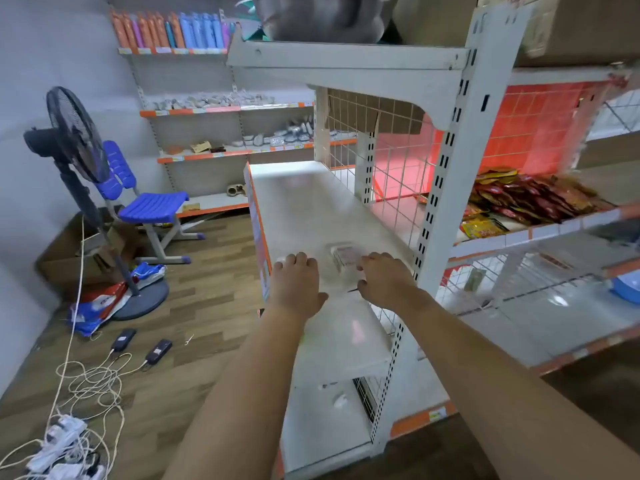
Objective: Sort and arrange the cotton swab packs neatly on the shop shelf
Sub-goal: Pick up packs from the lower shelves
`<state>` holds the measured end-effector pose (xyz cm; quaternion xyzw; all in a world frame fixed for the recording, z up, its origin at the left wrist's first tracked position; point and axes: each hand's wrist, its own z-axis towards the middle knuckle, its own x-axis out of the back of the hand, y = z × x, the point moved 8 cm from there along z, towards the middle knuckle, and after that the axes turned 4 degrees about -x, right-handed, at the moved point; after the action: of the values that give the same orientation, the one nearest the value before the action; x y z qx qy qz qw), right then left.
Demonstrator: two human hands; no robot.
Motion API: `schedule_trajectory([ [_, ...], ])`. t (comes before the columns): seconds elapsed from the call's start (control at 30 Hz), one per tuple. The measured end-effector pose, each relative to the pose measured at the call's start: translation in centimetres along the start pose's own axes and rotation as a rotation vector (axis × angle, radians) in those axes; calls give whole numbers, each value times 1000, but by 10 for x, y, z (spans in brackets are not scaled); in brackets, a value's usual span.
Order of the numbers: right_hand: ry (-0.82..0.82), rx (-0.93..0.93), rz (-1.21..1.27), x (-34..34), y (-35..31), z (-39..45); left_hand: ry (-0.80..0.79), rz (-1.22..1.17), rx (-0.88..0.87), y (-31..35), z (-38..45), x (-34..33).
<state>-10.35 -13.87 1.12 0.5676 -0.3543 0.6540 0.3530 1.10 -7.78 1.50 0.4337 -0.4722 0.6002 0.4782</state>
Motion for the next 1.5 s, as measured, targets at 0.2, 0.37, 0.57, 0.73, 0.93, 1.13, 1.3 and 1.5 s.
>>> schedule_trajectory([
  [0.2, -92, 154, -36, -10, 3, 39, -114, -10, 79, -17, 23, -15],
  [0.37, -176, 236, 49, -21, 1, 65, -196, -11, 103, -26, 28, -32],
  [0.57, -306, 256, 4, -38, -4, 83, -175, -45, 105, -31, 29, -38],
  [0.73, -359, 290, -37, -50, -2, 82, -184, -45, 108, -30, 35, -37],
  [0.93, -315, 316, -137, -54, 4, 72, -226, -45, 92, -25, 35, -38],
  [1.13, -89, 344, -22, -41, 4, 54, -238, -57, 58, -20, 29, -32],
  [1.3, -165, 296, 118, -39, -4, 45, -181, -60, 37, -21, 26, -17],
  [1.5, -67, 221, 259, -15, -31, 33, 5, -181, 66, -49, 10, 19],
])
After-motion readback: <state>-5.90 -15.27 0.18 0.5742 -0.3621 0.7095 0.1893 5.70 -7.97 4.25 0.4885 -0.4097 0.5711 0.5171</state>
